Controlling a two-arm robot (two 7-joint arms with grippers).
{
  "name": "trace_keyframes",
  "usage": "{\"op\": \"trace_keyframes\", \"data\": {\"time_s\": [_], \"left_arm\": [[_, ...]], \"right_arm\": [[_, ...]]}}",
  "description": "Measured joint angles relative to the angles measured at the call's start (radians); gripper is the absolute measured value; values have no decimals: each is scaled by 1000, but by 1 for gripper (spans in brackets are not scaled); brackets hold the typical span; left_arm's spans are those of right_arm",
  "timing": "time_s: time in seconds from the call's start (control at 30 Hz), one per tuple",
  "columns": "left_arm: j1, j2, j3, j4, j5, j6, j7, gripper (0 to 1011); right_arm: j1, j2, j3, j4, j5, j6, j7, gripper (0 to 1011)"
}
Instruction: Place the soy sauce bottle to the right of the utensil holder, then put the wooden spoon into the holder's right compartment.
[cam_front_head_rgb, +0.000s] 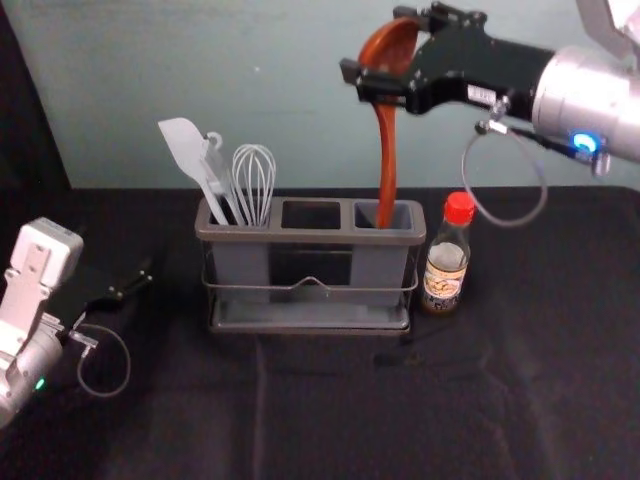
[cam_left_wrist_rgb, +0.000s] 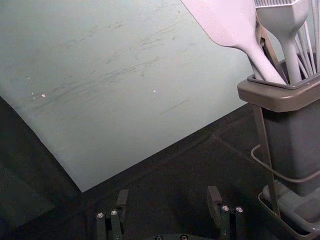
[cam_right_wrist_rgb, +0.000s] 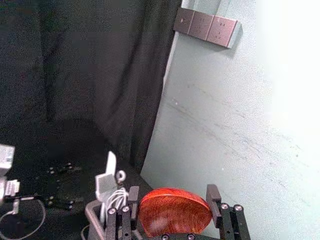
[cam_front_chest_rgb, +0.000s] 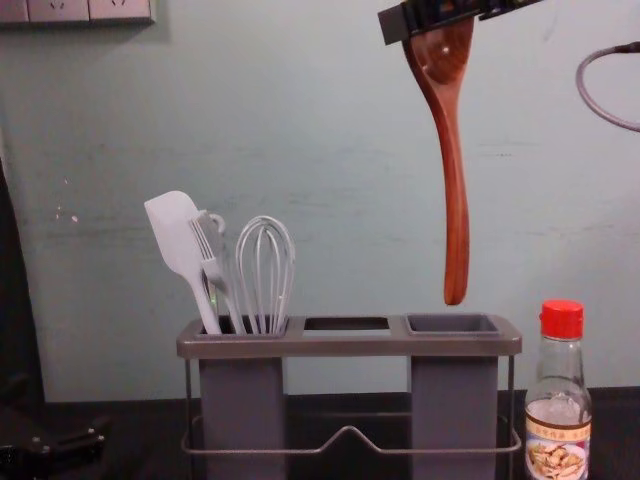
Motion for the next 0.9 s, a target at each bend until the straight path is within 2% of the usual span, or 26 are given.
{"op": "trace_keyframes", "data": {"time_s": [0.27,0.33,0.67,0.9], "left_arm": [[0,0,0,0,0,0,0,1011],[0,0,0,0,0,0,0,1011],[0,0,0,0,0,0,0,1012],[0,0,0,0,0,0,0,1011]], "right_arm": [[58,-15,-23,103,14,-35,14,836],[82,-22,-39,143,15,-47,18,836],[142,-26,-83,234,19,-66,30,836],[157,-25,-97,266,34,-72,32,836]]}}
